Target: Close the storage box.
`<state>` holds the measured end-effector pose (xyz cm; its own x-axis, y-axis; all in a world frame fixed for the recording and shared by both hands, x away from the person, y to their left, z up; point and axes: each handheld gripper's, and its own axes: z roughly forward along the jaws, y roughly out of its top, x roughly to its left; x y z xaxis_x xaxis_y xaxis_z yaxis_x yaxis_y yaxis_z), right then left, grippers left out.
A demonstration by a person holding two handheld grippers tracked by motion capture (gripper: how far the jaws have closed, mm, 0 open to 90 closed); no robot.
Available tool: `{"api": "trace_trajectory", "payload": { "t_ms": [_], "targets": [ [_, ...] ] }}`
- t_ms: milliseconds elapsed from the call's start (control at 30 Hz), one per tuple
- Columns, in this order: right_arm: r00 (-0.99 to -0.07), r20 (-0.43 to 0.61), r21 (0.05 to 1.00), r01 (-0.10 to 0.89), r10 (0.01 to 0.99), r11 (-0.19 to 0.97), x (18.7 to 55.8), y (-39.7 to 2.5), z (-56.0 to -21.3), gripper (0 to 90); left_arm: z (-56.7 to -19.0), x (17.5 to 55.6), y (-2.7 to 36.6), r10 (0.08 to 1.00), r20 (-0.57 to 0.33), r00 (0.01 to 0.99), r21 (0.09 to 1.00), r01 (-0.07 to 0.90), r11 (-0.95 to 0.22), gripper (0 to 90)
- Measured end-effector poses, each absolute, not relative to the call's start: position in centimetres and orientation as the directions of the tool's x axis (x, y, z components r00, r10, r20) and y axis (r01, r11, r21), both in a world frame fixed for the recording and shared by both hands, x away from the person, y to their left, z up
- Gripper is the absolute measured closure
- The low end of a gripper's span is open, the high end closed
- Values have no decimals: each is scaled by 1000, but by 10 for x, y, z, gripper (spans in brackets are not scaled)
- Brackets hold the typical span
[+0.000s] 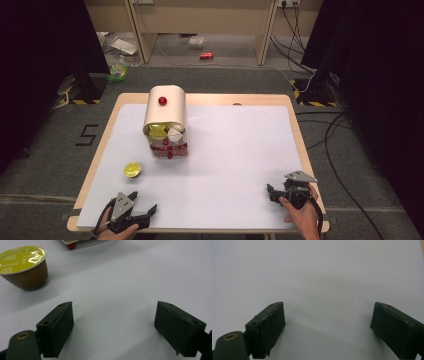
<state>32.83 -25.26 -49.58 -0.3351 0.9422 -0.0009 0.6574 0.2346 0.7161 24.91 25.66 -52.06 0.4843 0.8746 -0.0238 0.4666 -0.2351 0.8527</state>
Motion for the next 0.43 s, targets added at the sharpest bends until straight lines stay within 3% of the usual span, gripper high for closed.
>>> {"api": "trace_trajectory", "payload": {
  "t_ms": [433],
  "targets": [
    [-335,-1,716,657,942,235,328,-253,-496,125,-520,249,256,875,-25,484,851,469,-235,150]
  ]
}}
